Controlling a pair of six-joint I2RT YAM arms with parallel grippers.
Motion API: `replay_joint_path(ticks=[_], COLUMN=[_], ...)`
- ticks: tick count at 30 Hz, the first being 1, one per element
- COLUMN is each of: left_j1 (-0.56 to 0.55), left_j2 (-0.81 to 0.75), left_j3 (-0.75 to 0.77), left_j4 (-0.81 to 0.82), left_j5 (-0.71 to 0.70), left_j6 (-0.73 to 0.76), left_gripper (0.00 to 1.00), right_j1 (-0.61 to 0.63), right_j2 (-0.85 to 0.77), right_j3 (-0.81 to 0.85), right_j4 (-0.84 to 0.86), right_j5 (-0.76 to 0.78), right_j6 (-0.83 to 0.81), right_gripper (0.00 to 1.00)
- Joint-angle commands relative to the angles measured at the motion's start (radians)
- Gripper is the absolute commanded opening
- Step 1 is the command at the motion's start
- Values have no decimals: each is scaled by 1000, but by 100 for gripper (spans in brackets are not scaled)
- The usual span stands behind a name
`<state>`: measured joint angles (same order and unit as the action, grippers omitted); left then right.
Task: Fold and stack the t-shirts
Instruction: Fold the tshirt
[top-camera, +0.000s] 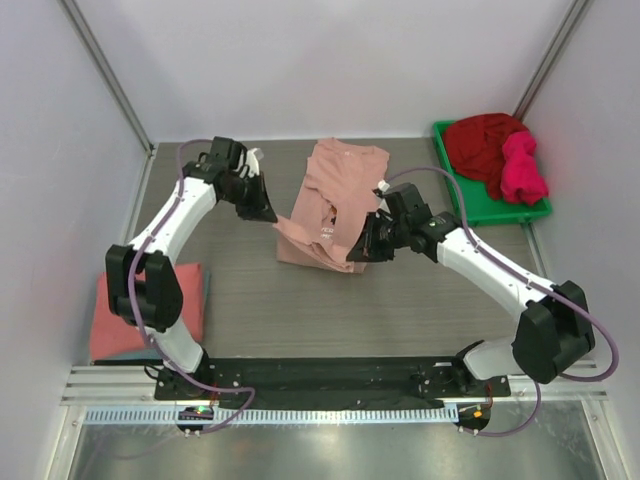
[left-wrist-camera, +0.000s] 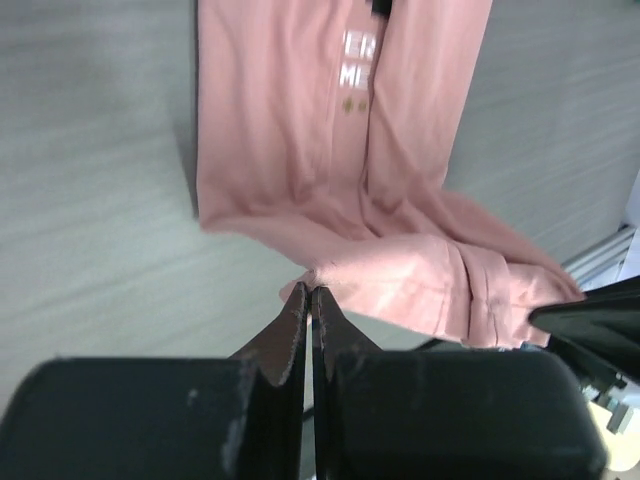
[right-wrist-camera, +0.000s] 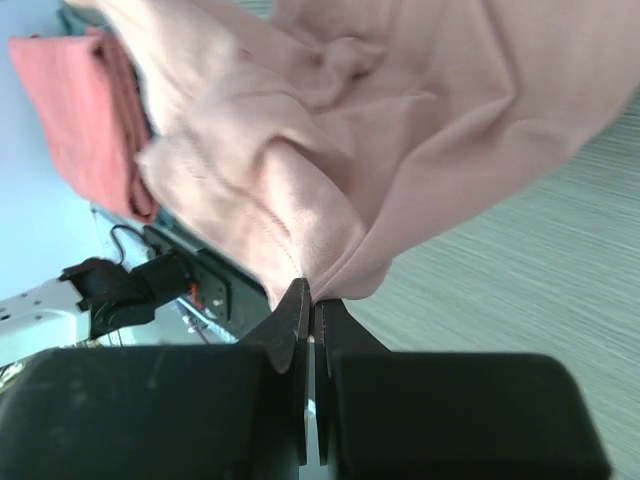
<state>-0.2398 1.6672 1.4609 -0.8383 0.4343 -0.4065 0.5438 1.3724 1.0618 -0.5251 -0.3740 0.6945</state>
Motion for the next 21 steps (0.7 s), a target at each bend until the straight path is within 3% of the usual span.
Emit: replay_joint_path(ticks=[1, 8, 21], left_j1=[0, -1, -1], left_j2=[94, 232, 524], left_j3=[90, 191, 518], left_j4=[38, 54, 90], left_j5=[6, 15, 7], left_j6=[18, 37, 60], left_gripper=[0, 0, 0], right_j1=[-45, -159, -291], right_j2=[20, 94, 353], right_j3=[-37, -86, 73], right_j4=[2, 183, 329], right_j5=[-17, -57, -65], right_j6=[-36, -24, -108], right_gripper=[1, 2, 2])
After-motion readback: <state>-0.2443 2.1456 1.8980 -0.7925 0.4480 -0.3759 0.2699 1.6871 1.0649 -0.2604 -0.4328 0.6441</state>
